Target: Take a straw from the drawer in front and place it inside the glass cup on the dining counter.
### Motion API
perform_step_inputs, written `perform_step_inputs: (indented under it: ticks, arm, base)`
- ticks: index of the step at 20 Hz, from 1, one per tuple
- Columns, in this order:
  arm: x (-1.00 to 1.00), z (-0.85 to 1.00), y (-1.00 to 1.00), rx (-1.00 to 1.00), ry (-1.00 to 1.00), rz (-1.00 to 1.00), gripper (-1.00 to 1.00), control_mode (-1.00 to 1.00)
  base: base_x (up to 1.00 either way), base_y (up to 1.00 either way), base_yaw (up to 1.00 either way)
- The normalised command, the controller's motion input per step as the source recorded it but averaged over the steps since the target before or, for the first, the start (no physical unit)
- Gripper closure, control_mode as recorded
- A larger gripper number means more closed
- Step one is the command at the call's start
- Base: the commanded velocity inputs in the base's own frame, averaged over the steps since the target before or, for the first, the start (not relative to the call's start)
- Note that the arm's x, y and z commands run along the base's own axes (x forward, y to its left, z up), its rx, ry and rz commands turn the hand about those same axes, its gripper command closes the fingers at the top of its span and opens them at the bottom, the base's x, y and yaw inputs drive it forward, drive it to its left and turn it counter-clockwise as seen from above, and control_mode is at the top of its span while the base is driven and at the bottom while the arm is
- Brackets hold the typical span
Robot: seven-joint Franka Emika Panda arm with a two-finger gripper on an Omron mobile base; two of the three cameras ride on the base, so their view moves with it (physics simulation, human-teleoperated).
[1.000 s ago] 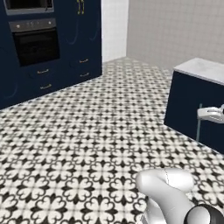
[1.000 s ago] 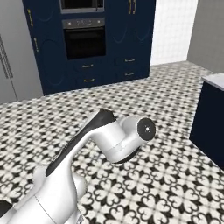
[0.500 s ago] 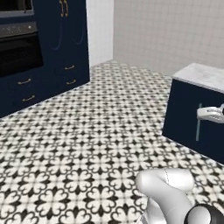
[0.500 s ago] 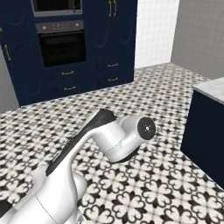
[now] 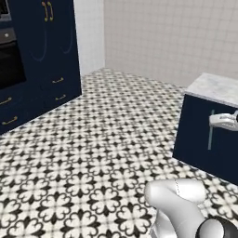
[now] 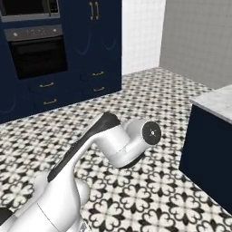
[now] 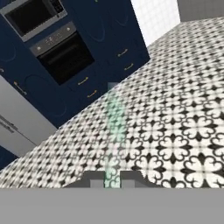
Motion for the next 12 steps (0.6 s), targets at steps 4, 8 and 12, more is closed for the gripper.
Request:
perform_step_inputs:
  ticks: [4, 8, 12]
  arm:
    - [0.00, 0.00, 0.00, 0.00, 0.00, 0.00, 1.00, 1.00]
    - [0.00, 0.00, 0.00, 0.00, 0.00, 0.00, 1.00, 1.00]
    - [0.00, 0.00, 0.00, 0.00, 0.00, 0.00, 1.00, 1.00]
  base:
    - [1.00, 0.22, -0.26]
    - [1.00, 0.34, -0.26]
    - [1.00, 0.29, -0.25]
